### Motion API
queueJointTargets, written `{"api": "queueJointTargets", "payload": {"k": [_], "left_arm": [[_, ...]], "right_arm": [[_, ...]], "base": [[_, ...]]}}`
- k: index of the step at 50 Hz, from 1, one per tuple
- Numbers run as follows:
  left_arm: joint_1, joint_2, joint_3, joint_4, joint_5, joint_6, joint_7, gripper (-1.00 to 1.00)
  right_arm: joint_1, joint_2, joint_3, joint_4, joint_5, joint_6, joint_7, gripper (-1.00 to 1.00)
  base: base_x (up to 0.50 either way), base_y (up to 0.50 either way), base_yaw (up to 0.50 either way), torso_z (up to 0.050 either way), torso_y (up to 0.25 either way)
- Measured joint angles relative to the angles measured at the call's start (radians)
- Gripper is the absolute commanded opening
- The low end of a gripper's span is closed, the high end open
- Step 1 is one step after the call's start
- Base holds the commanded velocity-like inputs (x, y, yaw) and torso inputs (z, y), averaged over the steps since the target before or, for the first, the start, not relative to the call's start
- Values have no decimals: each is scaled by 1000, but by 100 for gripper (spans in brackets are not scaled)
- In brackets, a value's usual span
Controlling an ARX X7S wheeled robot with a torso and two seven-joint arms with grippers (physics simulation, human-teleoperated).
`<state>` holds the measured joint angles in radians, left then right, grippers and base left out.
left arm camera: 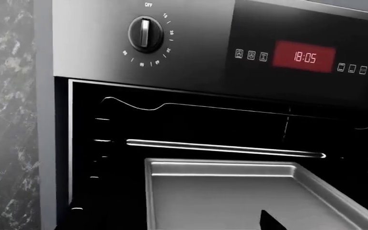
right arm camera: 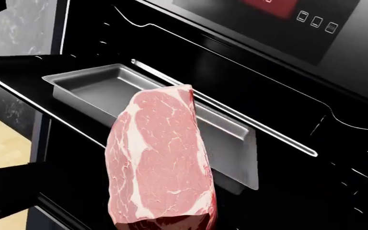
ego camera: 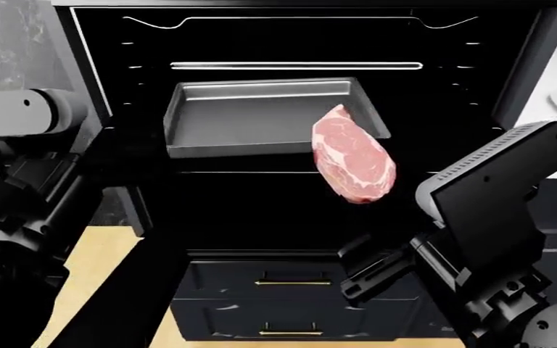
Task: Place the steak on the top rack of the oven.
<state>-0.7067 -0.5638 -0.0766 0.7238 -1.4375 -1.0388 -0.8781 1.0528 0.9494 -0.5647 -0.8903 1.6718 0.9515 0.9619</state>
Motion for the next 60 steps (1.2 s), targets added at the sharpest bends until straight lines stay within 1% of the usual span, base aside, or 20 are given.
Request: {"api": "queueJointTargets", "payload": {"k": [9,15,26,33,47,60], "left_arm": [[-2,0,9,-4,11,3,4,100],[-1,4,18,-8,28,7,15,100],[3,2,21,-10,38,17,30,100],[12,-3,17,-12,45,24,39,100],[19,-10,16,-12,48,33,43,100],[26,-13,22,-14,63,41,50,100]], "right_arm": [[-12,-7,4,19,-39,-9,-35,-100],[26,-32,-1,74,-76,7,-92,-100],[208,-125,-47,272,-130,107,-228,-100],[284,-175,-78,399,-151,151,-313,-100],[358,-243,-149,609,-264,172,-476,-100],[376,-304,-221,770,-395,128,-605,-100]], "base": [[0,51,0,0,1],[0,0,0,0,0],[0,0,0,0,0],[0,0,0,1,0],[0,0,0,0,1],[0,0,0,0,0]]}}
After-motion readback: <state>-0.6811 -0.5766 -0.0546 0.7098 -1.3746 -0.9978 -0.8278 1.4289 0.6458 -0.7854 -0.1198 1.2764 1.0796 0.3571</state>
